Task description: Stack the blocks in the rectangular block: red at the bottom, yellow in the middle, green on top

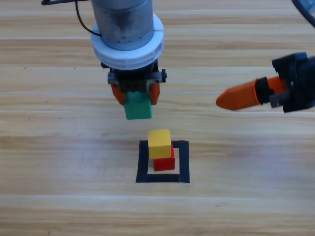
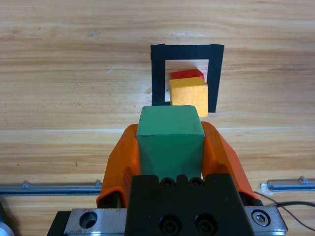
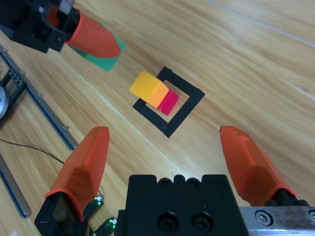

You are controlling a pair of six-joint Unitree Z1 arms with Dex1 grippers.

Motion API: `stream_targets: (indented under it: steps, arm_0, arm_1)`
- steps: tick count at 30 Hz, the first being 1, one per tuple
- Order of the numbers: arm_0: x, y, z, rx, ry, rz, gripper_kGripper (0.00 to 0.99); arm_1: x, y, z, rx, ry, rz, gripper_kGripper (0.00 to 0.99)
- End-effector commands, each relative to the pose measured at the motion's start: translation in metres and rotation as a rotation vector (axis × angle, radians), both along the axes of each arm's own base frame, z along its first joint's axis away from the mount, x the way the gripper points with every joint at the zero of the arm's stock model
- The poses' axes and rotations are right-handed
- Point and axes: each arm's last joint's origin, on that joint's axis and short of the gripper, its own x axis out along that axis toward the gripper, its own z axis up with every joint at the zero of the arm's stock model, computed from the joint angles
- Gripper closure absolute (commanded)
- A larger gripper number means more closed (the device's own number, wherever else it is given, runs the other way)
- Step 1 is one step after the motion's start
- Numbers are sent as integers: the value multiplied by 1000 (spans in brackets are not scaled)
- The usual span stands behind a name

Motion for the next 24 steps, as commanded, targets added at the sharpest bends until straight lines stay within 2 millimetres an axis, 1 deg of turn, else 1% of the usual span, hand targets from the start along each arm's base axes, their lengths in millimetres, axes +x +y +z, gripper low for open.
stream_targets:
  steps: [1, 7, 24]
  arm_0:
    - [1, -26, -28, 50, 27, -26, 959]
    - [3, -38, -42, 62, 39, -42, 959]
    - [7, -45, -59, 92, 58, -51, 959]
  arm_1:
    - [3, -6, -10, -8, 17, -9, 0]
    - [3, -6, -9, -5, 14, -11, 0]
    - [1, -8, -9, -6, 15, -11, 0]
